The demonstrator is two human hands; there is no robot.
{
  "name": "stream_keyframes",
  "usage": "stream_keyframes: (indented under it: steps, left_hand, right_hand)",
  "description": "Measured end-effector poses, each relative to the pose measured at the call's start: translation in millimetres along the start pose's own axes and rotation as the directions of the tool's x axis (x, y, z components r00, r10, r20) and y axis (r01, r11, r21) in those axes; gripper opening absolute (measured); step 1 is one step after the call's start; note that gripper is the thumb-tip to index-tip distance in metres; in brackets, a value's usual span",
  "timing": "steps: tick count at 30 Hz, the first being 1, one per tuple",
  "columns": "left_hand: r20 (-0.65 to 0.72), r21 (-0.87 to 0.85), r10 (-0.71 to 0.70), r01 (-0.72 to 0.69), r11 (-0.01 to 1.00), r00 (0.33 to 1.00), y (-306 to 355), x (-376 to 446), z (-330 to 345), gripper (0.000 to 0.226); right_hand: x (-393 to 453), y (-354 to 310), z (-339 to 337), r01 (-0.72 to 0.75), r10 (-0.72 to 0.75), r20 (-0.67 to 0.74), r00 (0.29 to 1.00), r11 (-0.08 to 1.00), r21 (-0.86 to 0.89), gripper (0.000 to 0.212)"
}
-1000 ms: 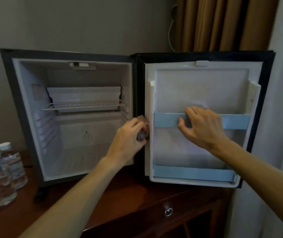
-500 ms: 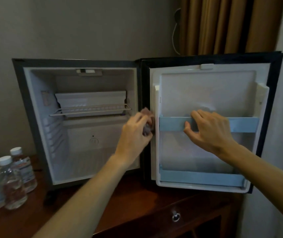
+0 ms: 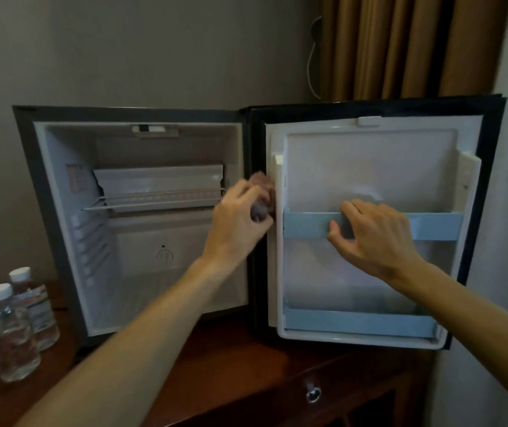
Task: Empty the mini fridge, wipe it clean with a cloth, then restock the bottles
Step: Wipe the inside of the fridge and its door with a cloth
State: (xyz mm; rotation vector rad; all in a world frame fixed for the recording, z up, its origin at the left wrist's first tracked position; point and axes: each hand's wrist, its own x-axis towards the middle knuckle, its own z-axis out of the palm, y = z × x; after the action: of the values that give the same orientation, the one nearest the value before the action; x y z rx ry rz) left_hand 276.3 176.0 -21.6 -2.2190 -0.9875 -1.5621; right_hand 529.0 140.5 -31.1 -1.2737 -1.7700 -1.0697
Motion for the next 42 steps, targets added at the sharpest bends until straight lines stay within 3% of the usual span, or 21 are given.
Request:
stream_keyframes:
  steps: [4, 9, 16, 19, 22, 26, 29, 32, 37, 42]
  left_hand:
    - [-0.096, 0.061, 0.066, -0.06, 0.996, 0.993, 5.2, 50.7, -15.4, 0.025]
    - [-0.115, 0.05, 0.039, -0.033, 0.998, 0.993, -0.2, 25.2, -1.2, 0.025]
    - [0.1, -0.071, -0.22, 0.227, 0.971, 0.97, -4.3, -127.9, 51.1, 0.035]
    - [0.181, -0.072, -0.265, 0.281, 0.957, 0.947, -7.0, -161.1, 62.9, 0.033]
    - [0.179, -0.086, -0.263, 0.282, 0.956, 0.948, -7.1, -140.2, 55.0, 0.028]
    - [-0.005, -0.186, -0.28, 0.274, 0.944, 0.96, 7.5, -54.6, 27.0, 0.029]
    - [-0.127, -0.15, -0.212, 0.193, 0.97, 0.969, 17.9, 21.4, 0.8, 0.026]
    - [-0.163, -0.102, -0.144, 0.129, 0.986, 0.976, 18.5, 56.5, -15.0, 0.022]
    - [-0.175, -0.067, -0.145, 0.135, 0.988, 0.974, 13.2, 23.6, 4.3, 0.021]
    - [-0.057, -0.112, -0.235, 0.228, 0.967, 0.97, 7.9, -62.9, 33.6, 0.03]
  right_hand:
    - [-0.3, 0.2, -0.7, 0.004, -0.004, -0.014, 1.0, 1.0, -0.003, 0.033]
    - [-0.7, -0.9, -0.7, 0.001, -0.001, -0.015, 1.0, 1.0, -0.007, 0.032]
    - [-0.6, -0.9, -0.7, -0.004, 0.004, -0.008, 1.0, 1.0, -0.019, 0.032]
    - [-0.6, -0.5, -1.1, -0.005, 0.005, -0.009, 1.0, 1.0, -0.011, 0.033]
    - [0.1, -0.5, -0.9, -0.006, 0.006, -0.006, 1.0, 1.0, -0.002, 0.033]
    - [-0.7, 0.7, 2.0, -0.006, 0.006, -0.027, 1.0, 1.0, -0.001, 0.033]
    - [-0.4, -0.3, 2.7, -0.022, 0.023, -0.015, 1.0, 1.0, 0.007, 0.034]
    - [0.3, -1.8, 3.6, -0.027, 0.027, -0.018, 0.999, 1.0, 0.003, 0.034]
    - [-0.3, -1.3, 0.1, -0.033, 0.033, -0.021, 0.999, 0.999, -0.005, 0.034]
    - [-0.2, -2.8, -0.4, -0.034, 0.035, -0.043, 0.998, 0.999, 0.007, 0.033]
